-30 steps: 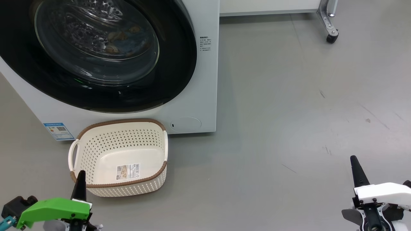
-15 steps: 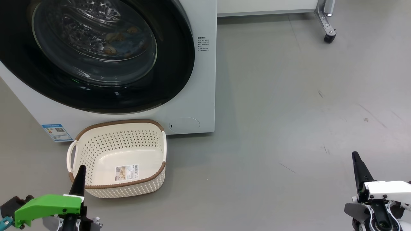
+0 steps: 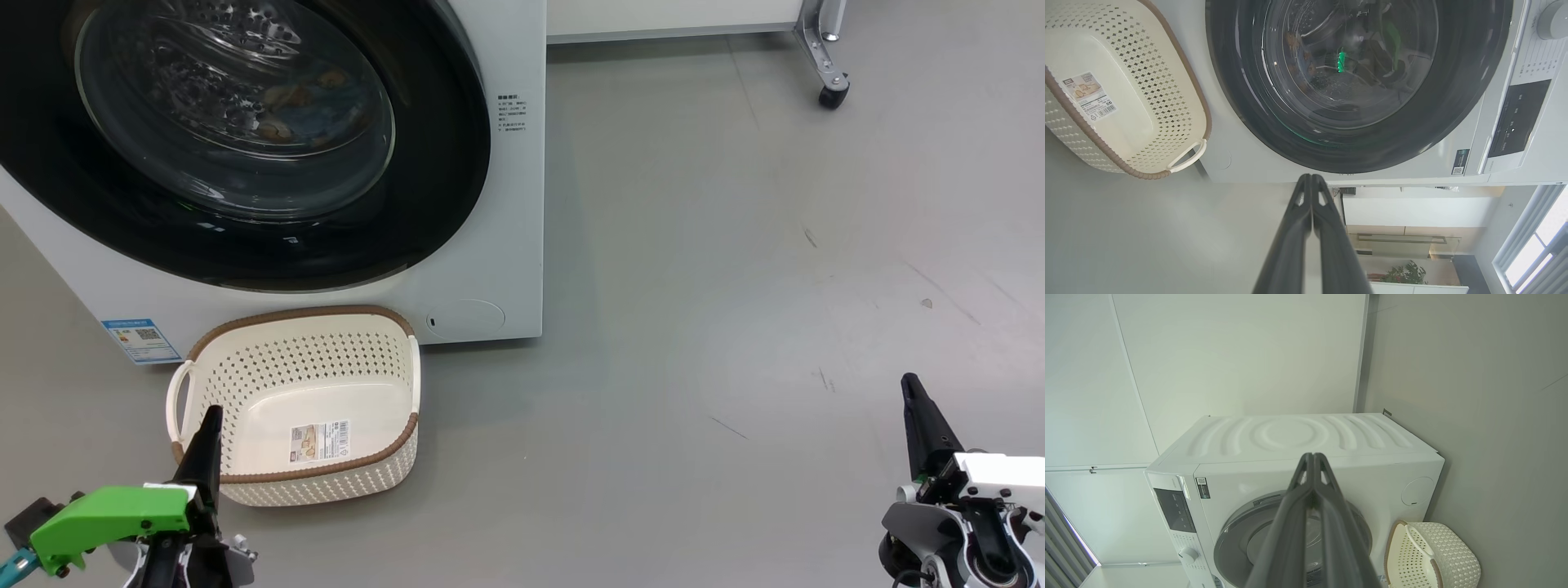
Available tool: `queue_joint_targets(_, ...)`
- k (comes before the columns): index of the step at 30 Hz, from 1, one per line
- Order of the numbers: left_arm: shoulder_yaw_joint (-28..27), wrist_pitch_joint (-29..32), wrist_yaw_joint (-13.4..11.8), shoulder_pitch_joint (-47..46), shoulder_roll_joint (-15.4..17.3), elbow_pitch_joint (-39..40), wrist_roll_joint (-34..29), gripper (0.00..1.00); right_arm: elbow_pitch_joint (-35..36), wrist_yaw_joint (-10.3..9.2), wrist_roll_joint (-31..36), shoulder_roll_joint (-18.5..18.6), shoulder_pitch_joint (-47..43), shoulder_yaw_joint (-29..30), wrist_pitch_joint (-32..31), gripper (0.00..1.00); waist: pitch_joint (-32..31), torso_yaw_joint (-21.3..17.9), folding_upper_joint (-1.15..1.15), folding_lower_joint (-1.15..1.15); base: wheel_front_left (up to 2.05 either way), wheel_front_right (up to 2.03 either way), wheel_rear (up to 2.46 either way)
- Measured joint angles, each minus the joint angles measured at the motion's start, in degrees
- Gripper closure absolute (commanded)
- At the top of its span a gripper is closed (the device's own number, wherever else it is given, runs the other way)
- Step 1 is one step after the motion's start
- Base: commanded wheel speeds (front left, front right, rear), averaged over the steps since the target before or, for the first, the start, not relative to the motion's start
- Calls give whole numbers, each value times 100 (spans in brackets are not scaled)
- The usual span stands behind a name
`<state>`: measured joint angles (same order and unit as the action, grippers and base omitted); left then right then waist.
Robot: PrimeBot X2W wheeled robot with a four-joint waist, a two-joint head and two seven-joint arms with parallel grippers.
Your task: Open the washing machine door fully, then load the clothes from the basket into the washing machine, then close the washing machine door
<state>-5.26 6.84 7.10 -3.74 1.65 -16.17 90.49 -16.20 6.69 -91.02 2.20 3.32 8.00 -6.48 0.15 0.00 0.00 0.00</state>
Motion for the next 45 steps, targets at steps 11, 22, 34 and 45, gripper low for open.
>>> queue_joint_targets(11,0,-1,0,-3,0,4,100,100,1,30,-65,-1,4,11,0,100,0,0,0,0,0,0,0)
queue_joint_targets(22,1,-1,0,-3,0,11,108,100,2,30,-66,-1,4,10,0,100,1,0,0,0,0,0,0)
queue_joint_targets(34,2,-1,0,-3,0,18,114,100,4,30,-66,-2,4,10,1,100,1,0,0,0,0,0,0)
queue_joint_targets(45,4,-2,0,-2,0,22,114,100,7,30,-66,-2,4,9,1,100,1,0,0,0,0,0,0)
